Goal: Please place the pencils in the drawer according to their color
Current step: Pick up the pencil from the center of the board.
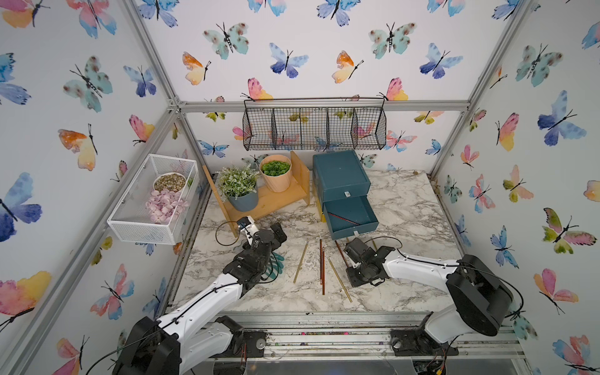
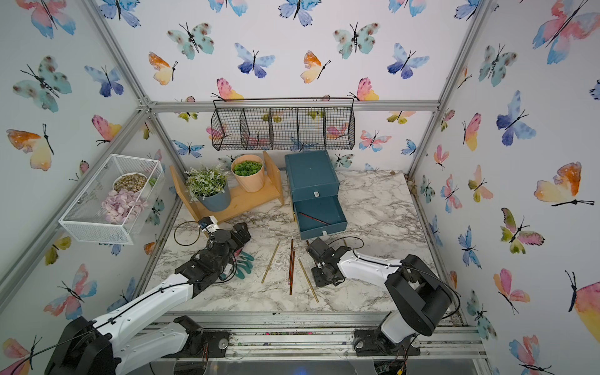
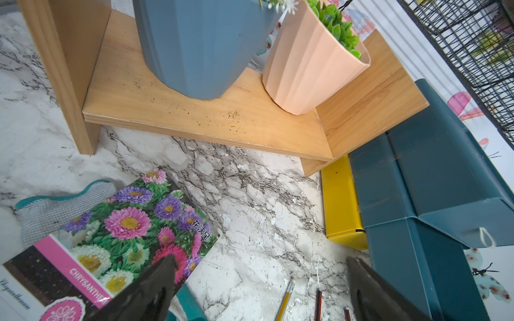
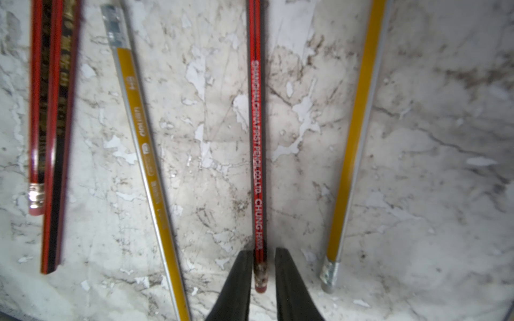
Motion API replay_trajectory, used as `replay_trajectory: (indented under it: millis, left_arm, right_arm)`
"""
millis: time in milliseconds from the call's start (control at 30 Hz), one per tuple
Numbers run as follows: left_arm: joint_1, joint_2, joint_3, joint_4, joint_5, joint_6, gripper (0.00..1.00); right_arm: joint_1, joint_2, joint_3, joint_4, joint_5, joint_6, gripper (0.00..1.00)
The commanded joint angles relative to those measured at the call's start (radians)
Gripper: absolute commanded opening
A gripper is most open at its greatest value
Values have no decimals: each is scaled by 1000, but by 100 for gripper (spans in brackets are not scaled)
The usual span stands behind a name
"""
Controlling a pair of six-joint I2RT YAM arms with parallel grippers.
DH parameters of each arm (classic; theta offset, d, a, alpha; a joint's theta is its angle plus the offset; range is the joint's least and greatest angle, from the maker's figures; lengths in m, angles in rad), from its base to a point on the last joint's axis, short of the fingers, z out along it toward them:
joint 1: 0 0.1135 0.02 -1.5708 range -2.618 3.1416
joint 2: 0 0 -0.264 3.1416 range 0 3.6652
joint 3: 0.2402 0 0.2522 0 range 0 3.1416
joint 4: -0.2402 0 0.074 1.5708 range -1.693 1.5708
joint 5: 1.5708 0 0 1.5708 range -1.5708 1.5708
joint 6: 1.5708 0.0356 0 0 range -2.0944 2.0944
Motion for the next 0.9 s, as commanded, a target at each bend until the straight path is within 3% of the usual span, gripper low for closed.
replay_trajectory:
  millis: [0,467,600,867]
  left_arm:
    - [8,-18,-3,12,35,0,98]
    - [11,-32,-8,6,34,0,98]
    - [13,-30,-9,8,35,-1,98]
    - [13,-20,-7,9,38,-7,98]
  right_arm:
    - [10,39,-6,-108,9,0,21]
    - [21,127,-13,-58,-5,-5,10]
    - [22,110,-15,-62,-3,-35,3]
    - [22,29,-1,-54,-19,-71,3]
